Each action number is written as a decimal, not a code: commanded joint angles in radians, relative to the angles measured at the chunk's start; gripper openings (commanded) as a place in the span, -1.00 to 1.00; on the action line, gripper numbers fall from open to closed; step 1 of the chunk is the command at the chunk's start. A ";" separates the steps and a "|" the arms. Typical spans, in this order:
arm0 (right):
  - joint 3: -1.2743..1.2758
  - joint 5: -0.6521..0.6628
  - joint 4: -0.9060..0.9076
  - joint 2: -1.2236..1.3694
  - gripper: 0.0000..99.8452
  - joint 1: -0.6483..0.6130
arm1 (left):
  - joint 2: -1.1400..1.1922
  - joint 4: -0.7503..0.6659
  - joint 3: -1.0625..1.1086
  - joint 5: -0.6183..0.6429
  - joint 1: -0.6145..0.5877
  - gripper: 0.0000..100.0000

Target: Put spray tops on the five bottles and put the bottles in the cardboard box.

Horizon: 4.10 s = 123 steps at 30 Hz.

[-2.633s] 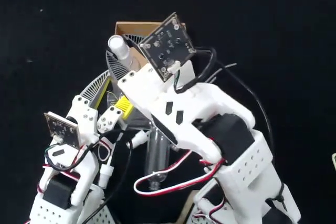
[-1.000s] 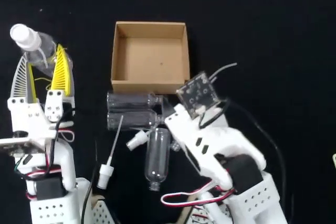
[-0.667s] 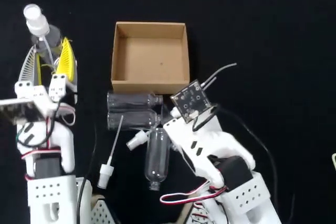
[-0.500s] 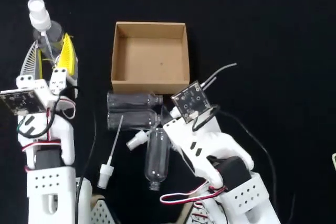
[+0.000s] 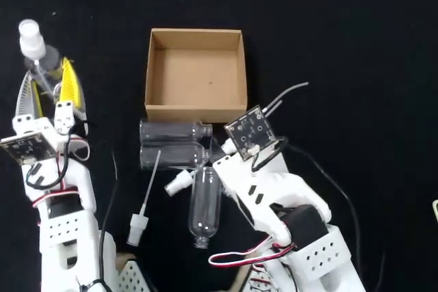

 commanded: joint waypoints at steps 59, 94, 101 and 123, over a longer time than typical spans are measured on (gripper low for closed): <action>-0.001 -0.006 -0.020 -0.007 -0.60 0.023 | 1.823 -1.134 -0.769 0.021 -0.601 -0.83; -0.001 -0.006 -0.020 -0.007 -0.60 0.023 | 1.952 -1.142 -0.845 -0.031 -0.616 -0.38; -0.001 -0.006 -0.018 -0.007 -0.60 0.023 | 1.830 -1.134 -0.792 -0.028 -0.615 -0.38; -0.001 -0.006 -0.017 -0.015 -0.60 0.023 | 1.287 -0.971 -0.395 -0.028 -0.644 -0.38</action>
